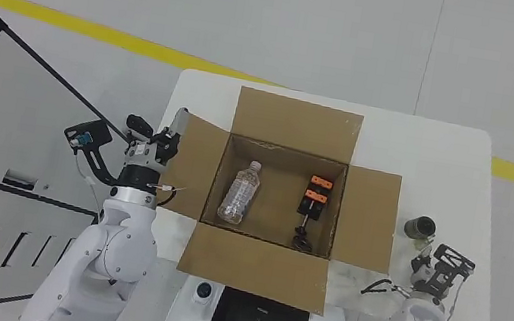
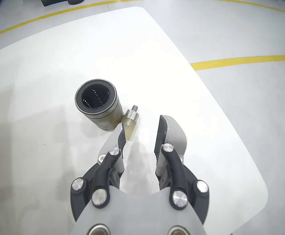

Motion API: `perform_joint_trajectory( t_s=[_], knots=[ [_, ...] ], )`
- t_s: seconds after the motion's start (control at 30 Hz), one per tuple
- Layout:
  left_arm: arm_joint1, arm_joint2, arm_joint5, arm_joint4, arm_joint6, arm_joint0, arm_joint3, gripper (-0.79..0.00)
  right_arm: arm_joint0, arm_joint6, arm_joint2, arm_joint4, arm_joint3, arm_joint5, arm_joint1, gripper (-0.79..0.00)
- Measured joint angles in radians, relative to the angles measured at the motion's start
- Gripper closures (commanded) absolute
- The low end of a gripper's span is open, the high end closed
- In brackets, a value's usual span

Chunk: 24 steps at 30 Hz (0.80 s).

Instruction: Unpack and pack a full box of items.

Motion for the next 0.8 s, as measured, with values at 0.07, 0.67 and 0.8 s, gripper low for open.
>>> perform_joint_trajectory(
  t_s=[0.07,0.67,0.8],
  knots=[
    [0.000,0.000,0.000,0.000,0.000,0.000,0.000,-0.785,0.009,0.003,0.001,0.002,0.013,-0.001,-0.002,-0.308],
    [0.000,0.000,0.000,0.000,0.000,0.000,0.000,-0.785,0.076,0.036,-0.028,-0.044,0.083,-0.007,-0.021,-0.323],
    [0.000,0.000,0.000,0.000,0.000,0.000,0.000,-0.785,0.090,0.042,-0.038,-0.061,0.100,0.003,-0.026,-0.320]
  ],
)
